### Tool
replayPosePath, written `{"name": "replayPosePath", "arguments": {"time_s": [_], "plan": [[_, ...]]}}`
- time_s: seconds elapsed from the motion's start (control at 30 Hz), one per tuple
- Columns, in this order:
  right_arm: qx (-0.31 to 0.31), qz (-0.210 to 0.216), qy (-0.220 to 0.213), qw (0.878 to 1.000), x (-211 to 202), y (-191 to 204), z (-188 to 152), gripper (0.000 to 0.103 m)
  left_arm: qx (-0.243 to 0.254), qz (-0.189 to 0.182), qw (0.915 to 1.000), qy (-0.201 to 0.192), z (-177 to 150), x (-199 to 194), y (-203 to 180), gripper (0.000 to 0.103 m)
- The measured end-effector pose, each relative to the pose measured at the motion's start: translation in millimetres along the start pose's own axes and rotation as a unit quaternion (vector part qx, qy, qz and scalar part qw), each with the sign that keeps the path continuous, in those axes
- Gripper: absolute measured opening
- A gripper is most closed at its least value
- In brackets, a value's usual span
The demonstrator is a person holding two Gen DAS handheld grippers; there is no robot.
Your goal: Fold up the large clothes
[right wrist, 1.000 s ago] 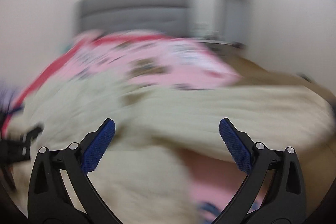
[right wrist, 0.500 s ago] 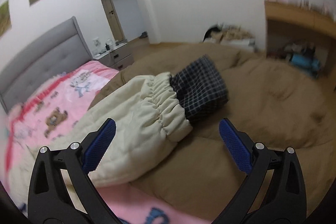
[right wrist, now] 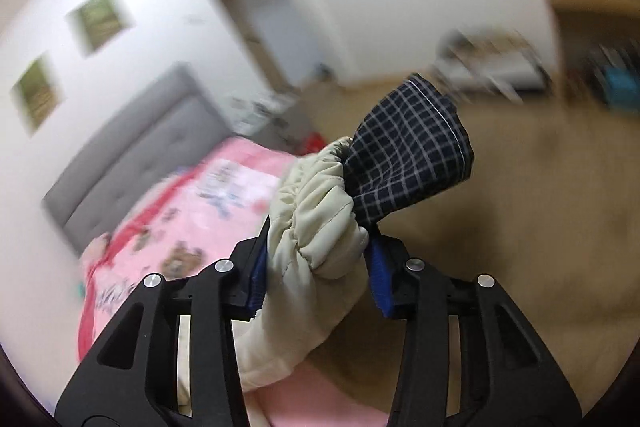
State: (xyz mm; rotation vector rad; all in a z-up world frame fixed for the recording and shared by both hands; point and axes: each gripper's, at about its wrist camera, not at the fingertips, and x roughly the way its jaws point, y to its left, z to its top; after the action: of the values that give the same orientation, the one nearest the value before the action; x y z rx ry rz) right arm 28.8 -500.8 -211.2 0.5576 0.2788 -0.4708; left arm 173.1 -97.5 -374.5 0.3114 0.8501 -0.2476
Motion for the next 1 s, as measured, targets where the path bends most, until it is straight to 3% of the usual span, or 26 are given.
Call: {"name": "replayPosePath", "arguments": {"time_s": [0.1,0.23,0.33,0.4,0.5,0.67,0.7,0.87,1.0], "plan": [[-0.131,0.051,-0.028,0.99,-13,79,24,0.04,0.0,-0.005,1.0,0.005,2,4,0,0.098],[-0.251,0.164,-0.01,0.954,-11,189,24,0.037,-0.008,-0.022,0.9997,0.002,6,7,4,0.098],[-0.349,0.226,0.008,0.909,-7,257,-15,0.036,-0.023,-0.05,0.9981,-0.029,3,-9,14,0.098],[-0.42,0.263,0.029,0.868,-11,294,-63,0.036,-0.046,-0.072,0.9945,-0.061,-2,-28,29,0.098],[-0.482,0.308,0.05,0.819,-28,316,-131,0.034,-0.065,-0.085,0.9896,-0.097,-20,-62,57,0.098],[-0.526,0.341,0.099,0.773,-45,329,-218,0.03,-0.03,-0.087,0.991,-0.097,-60,-106,107,0.098],[-0.552,0.334,0.095,0.758,-48,333,-243,0.03,-0.015,-0.084,0.9925,-0.087,-68,-113,116,0.098],[-0.601,0.324,0.129,0.719,-43,343,-316,0.03,0.003,-0.083,0.9945,-0.063,-93,-125,140,0.098],[-0.61,0.323,0.167,0.704,-35,335,-346,0.035,-0.003,-0.07,0.9961,-0.053,-101,-124,155,0.098]]}}
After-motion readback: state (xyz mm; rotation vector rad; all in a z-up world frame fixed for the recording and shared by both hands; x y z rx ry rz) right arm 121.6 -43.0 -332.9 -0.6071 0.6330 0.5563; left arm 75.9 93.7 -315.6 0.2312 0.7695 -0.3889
